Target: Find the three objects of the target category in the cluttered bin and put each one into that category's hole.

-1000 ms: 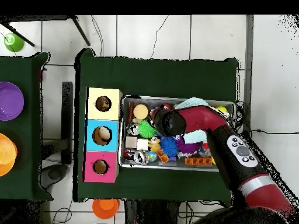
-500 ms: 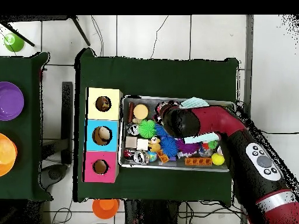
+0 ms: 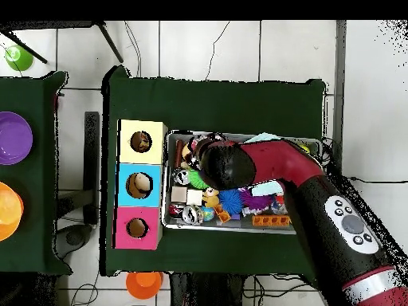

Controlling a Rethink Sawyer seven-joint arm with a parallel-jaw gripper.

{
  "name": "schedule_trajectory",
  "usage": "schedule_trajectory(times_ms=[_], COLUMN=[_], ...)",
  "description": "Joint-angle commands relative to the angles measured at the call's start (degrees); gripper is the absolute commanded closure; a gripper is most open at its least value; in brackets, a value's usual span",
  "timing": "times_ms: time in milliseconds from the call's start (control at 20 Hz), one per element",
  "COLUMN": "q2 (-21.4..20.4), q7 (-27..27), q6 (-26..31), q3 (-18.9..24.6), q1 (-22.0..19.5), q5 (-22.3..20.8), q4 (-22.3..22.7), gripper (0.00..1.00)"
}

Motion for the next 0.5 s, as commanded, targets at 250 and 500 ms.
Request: schedule_trajectory(times_ms=[250,500], q2=[-8.1,-8.1], q7=[9.4,10.6], q6=[3.1,0.4], q3=[3.1,0.4], q1=[5.1,8.0], q5=[10.1,10.8], q4=[8.4,8.0], gripper=[1.00,1.00])
